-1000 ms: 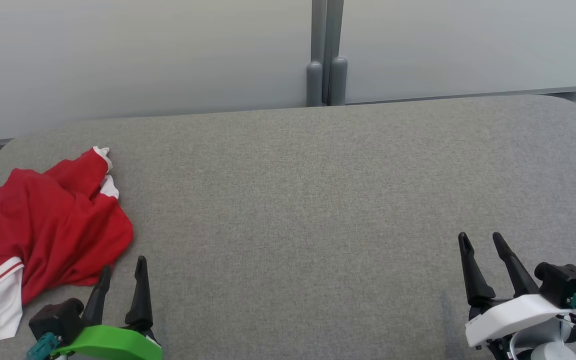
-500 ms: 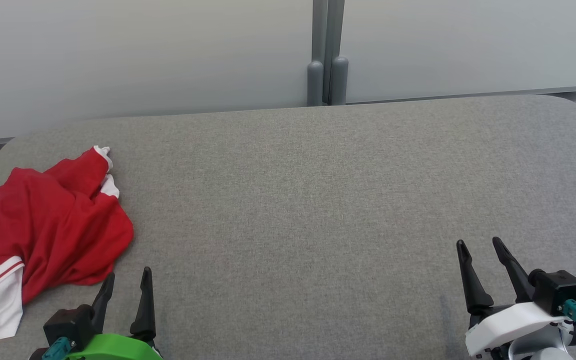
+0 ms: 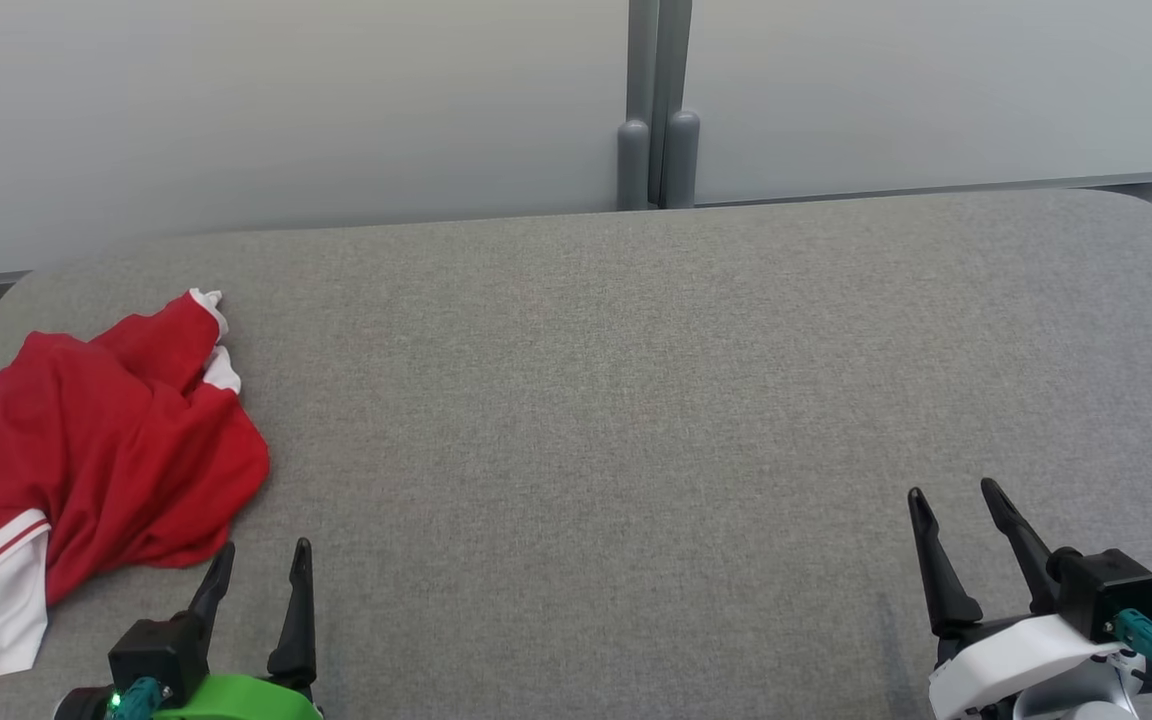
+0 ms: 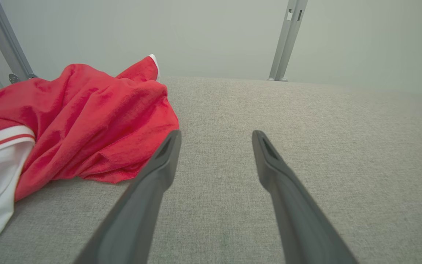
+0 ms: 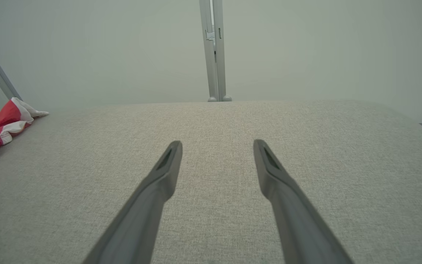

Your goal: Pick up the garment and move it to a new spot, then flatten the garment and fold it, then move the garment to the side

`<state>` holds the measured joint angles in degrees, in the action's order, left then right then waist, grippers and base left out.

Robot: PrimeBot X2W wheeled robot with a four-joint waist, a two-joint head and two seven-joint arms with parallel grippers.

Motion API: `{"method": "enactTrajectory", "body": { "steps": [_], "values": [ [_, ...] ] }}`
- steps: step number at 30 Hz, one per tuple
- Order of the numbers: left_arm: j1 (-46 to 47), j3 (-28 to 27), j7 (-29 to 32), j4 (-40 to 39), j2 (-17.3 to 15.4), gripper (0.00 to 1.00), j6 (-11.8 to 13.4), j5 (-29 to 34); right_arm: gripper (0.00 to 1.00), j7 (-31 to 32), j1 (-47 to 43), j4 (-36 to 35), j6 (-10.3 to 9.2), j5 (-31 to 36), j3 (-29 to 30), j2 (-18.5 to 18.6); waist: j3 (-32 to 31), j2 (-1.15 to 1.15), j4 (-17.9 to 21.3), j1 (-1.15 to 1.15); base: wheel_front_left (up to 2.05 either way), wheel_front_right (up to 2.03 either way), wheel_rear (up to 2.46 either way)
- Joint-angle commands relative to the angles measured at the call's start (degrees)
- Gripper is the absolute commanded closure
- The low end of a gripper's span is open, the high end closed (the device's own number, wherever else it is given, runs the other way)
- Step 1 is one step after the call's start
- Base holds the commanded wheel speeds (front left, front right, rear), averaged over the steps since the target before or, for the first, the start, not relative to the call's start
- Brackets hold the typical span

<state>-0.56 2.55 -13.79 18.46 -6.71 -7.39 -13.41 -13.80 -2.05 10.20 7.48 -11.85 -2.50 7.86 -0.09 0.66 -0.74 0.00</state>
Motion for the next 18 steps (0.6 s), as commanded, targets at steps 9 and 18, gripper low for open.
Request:
{"method": "enactTrajectory", "body": {
  "steps": [9,18],
  "values": [
    [-1.0,-0.3,-1.3,0.4,0.1,0.0,-0.2,3.6,0.0,-1.2,-0.6,0.8,0.02,2.2,-0.4,0.2,0.1,-0.65,-0.2,0.0,0.0,0.0,0.0],
    [-1.3,-1.3,-1.4,0.3,0.8,0.0,-0.2,3.1,0.0,-1.4,-0.8,0.9,0.02,2.2,-0.7,0.3,0.1,-0.66,-0.1,0.0,0.0,0.0,0.0]
  ]
}}
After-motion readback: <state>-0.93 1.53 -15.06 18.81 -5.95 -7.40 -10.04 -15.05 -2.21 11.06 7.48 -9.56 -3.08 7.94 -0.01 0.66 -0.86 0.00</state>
